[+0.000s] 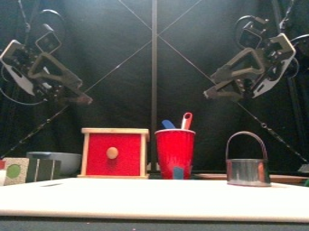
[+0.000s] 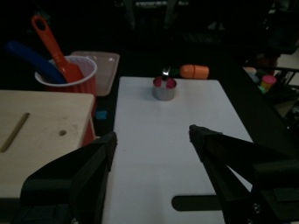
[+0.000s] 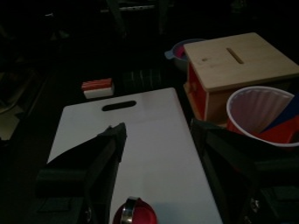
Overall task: Get the cutter from the drawer then cut the dough then place the extra dough in the bowl
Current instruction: Place the extra dough in the bowl
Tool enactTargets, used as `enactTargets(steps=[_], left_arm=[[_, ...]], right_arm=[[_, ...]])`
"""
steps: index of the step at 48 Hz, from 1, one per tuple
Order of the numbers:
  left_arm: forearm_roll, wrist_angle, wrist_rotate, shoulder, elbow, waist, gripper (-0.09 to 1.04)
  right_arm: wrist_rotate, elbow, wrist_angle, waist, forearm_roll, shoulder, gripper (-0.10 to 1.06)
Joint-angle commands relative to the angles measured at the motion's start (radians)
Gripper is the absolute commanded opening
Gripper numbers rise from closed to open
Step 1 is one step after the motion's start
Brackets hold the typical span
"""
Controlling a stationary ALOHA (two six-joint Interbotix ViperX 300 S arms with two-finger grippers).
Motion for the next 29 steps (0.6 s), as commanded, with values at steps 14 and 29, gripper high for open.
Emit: enactTargets(steps=[14, 29], left_arm=[[-0.009, -0.011, 0.041, 0.009, -0.04, -0.002, 0.99], [-0.011, -0.011, 0.046, 0.006, -0.04, 0.002, 0.99]], right_arm=[[0.002, -0.009, -0.006, -0.008, 0.008, -0.006, 0.93], [0.002, -0.011, 0.02, -0.021, 0.008, -0.006, 0.93]])
